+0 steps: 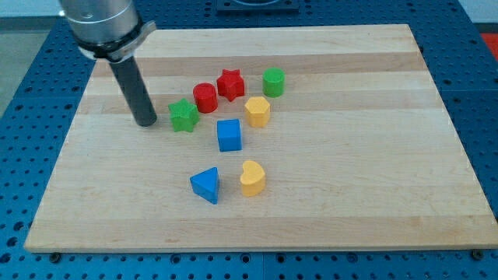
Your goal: Push the green star into the blue cube
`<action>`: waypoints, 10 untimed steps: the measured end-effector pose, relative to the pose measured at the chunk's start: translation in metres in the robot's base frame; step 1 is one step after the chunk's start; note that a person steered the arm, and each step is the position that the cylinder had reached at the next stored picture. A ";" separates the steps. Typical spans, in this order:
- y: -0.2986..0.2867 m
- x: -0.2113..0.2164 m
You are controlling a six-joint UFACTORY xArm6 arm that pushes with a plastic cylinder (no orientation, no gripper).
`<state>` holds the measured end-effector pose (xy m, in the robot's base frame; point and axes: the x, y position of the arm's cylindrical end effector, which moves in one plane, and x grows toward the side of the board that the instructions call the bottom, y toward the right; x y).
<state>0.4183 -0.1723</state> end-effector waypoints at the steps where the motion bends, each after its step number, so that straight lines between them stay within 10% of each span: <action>1: 0.013 -0.008; 5: 0.019 -0.059; 10: 0.026 -0.016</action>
<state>0.4025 -0.1464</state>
